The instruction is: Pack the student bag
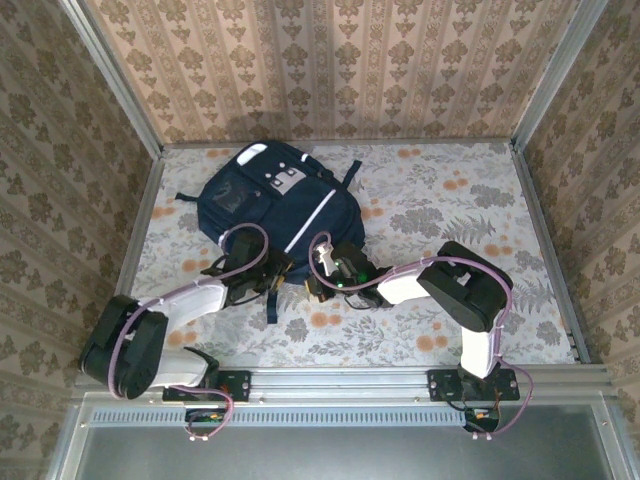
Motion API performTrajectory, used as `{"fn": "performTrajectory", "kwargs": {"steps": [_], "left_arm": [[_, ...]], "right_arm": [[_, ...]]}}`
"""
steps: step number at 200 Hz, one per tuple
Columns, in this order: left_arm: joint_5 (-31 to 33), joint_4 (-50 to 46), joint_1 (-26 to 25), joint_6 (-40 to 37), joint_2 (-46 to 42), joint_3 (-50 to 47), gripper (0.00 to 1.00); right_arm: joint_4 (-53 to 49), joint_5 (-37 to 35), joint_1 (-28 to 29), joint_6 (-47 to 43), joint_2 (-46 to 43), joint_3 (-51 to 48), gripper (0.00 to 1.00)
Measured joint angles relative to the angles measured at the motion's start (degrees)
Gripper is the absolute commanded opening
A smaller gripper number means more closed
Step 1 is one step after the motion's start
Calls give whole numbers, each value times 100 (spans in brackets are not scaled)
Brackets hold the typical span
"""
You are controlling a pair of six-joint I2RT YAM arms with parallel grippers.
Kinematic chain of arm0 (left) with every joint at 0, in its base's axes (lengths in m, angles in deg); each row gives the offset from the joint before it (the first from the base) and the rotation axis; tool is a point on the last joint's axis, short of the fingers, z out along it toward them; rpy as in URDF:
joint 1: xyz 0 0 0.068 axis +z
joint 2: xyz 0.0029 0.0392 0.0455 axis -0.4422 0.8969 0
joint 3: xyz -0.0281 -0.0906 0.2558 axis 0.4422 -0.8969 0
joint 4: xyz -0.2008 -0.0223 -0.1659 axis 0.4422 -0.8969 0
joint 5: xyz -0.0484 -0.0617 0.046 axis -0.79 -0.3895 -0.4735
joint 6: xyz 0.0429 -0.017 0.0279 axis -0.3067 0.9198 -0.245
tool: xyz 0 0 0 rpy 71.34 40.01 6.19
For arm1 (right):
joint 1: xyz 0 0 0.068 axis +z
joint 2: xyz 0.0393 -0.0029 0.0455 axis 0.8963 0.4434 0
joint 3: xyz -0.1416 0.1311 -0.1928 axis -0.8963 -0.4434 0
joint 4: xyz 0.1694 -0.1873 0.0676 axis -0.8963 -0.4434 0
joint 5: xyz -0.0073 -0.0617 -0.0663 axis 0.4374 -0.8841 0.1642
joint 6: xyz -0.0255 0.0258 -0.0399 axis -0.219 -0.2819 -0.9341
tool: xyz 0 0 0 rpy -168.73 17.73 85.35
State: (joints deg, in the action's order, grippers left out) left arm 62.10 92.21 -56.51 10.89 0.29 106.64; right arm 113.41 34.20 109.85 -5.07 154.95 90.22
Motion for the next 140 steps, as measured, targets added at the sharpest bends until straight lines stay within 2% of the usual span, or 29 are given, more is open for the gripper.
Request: {"fn": "performTrajectory", "kwargs": {"steps": [15, 26, 56, 101, 140], "left_arm": [[20, -9, -2, -26, 155, 122, 14], [28, -2, -2, -94, 269, 258, 0], [114, -262, 2, -343, 560, 623, 0], [166, -682, 4, -590, 686, 890, 0], [87, -876, 61, -743, 752, 1008, 0]], "right_arm": [[17, 0, 0, 15, 24, 0, 0], [-24, -7, 0, 9, 26, 26, 0], [-527, -214, 0, -173, 0, 247, 0], [-2225, -649, 15, -901, -282, 761, 0], [-3088, -754, -63, -1401, -417, 1025, 0]]}}
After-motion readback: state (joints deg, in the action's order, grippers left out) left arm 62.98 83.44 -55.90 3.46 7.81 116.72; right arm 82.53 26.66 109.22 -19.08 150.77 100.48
